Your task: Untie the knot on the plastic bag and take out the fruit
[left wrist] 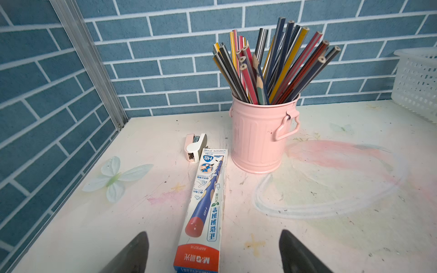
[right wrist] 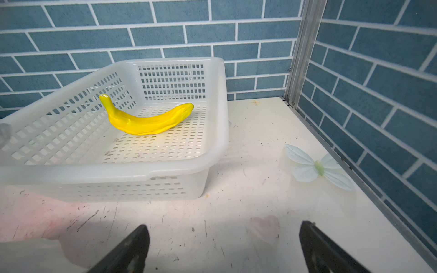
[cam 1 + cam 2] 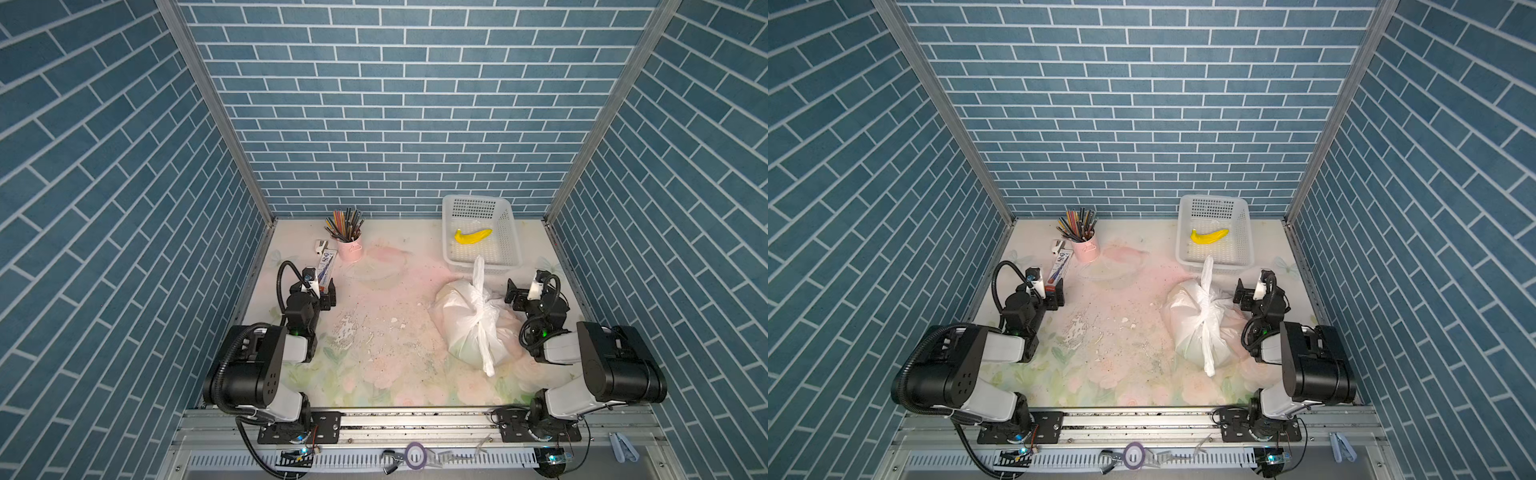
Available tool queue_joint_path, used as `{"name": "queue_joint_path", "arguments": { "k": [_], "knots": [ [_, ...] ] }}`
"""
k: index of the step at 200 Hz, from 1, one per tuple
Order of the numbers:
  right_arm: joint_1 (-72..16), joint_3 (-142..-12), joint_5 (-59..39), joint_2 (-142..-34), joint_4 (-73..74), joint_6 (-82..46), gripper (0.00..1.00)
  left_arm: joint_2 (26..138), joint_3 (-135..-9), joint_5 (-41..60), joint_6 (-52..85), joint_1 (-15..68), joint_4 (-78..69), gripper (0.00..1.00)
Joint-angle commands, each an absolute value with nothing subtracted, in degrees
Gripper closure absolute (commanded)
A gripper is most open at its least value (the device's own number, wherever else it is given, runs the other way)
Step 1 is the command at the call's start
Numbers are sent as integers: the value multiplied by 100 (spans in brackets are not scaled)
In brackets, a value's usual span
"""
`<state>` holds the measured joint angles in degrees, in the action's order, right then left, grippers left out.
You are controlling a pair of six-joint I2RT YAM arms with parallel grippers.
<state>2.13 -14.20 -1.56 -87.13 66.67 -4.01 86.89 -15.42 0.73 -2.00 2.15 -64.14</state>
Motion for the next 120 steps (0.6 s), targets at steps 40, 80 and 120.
{"name": "queue_joint_path", "arguments": {
  "k": [40,80,120],
  "knots": [
    [195,-1458,-148,-8708,6715,-167,1,8675,-1573,56,-193,220,-6554,14],
    [200,-1459,-134,-8709,6715,-199,1,8663,-1564,44,-193,220,-6571,14],
    [198,-1294,-170,-8620,6949,-168,3,8577,-1389,-49,-152,219,-6800,14]
  ]
}}
